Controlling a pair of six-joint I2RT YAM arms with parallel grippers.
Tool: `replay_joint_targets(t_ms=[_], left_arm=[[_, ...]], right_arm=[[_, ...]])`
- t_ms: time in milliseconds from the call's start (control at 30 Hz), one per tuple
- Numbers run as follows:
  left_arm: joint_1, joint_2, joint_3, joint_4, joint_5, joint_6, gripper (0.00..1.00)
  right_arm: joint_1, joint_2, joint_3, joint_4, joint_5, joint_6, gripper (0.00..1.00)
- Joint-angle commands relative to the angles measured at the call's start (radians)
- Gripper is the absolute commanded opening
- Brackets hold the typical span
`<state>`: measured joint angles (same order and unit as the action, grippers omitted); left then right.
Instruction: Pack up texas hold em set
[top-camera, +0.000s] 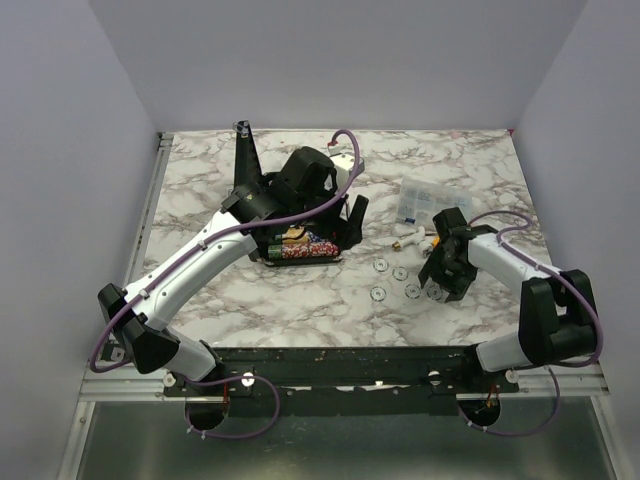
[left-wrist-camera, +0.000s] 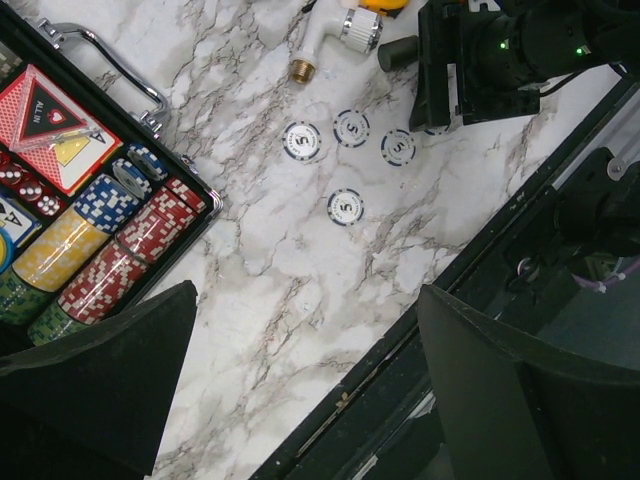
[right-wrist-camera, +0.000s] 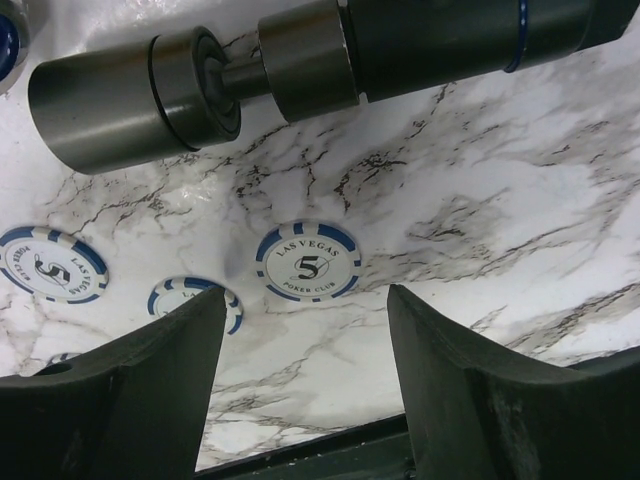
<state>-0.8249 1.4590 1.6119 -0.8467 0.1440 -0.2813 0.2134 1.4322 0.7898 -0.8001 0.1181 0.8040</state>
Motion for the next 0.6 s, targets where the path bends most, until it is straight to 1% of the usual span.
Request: replay_joint_targets(t_ms=[0, 367, 567], left_arm=[[-0.003, 0.005, -0.003, 0.012, 0.007, 0.002, 0.91], [-0.002, 0.009, -0.003, 0.011, 0.000, 0.005, 0.91], [-0.002, 0.015, -0.003, 0.011, 0.000, 0.005, 0.91]], right_arm=[[-0.011, 0.030, 0.000, 0.028, -0.026, 0.000, 0.67], [-0.026, 0.076, 0.020, 0.025, 0.013, -0.025, 0.62], [-0.026, 0.091, 0.016, 0.042, 0.011, -0.033, 0.54]])
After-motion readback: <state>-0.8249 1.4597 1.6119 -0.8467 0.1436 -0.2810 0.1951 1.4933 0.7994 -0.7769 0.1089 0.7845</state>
